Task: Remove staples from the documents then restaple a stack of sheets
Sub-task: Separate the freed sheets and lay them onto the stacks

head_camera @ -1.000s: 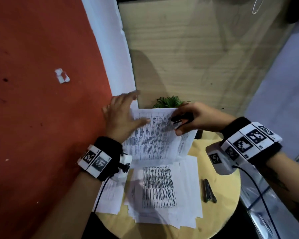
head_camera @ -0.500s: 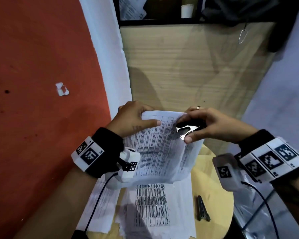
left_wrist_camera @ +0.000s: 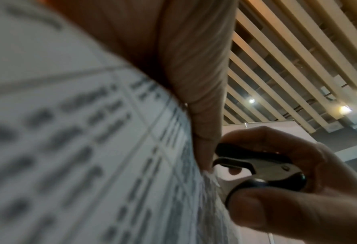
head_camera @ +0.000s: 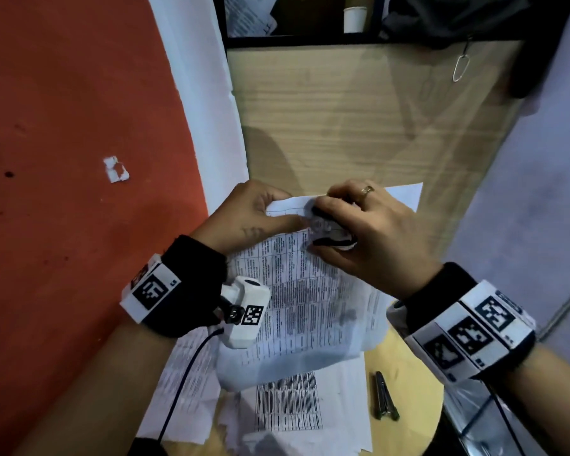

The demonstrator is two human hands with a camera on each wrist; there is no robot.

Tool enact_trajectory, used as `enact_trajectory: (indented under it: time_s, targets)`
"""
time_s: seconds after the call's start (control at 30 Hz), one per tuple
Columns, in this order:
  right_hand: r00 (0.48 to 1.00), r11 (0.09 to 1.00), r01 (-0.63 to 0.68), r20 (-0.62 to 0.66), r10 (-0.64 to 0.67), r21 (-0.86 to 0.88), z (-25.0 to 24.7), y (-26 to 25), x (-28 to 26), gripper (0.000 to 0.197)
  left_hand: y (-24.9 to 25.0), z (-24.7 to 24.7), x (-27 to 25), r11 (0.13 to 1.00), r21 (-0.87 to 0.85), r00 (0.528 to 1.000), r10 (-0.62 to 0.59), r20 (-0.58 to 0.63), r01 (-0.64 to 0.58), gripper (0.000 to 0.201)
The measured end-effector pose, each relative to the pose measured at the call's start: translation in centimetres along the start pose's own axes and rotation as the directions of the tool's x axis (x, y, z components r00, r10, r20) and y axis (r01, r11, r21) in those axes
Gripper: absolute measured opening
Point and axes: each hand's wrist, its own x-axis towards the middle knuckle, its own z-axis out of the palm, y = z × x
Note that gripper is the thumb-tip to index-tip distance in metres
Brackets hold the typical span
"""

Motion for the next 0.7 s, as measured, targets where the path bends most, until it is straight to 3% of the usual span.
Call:
enact_trajectory:
  time_s: [0.1, 0.27, 0.4, 0.7]
  targets:
    - [1.0, 1.0, 0.002, -0.017, -0.003, -0.028, -0.2, -0.5, 0.4, 0.043, 0.6, 0.1, -0.1, 0.999, -0.044, 1.0, 0.009, 0.006, -0.008, 0.057]
    - [0.999, 1.0, 0.013, 0.039, -0.014, 0.025, -0.3, -0.6, 0.8, 0.037, 1.0, 0.2, -0.1, 0.999, -0.052, 1.0, 0.015, 0.02, -0.014, 0.048]
    - [0.997, 0.999, 0.035, 0.071, -0.035, 0.007, -0.5, -0.6, 1.0, 0.03, 1.1, 0.4, -0.2, 0.997, -0.077, 1.0, 0.016, 0.025, -0.014, 0.052]
    - [0.992, 0.995, 0.088, 0.09, -0.085, -0.036, 0.1, -0.5, 0.9, 0.024, 1.2, 0.7, -0.4, 0.998, -0.054, 1.0, -0.026, -0.016, 0.025, 0.027]
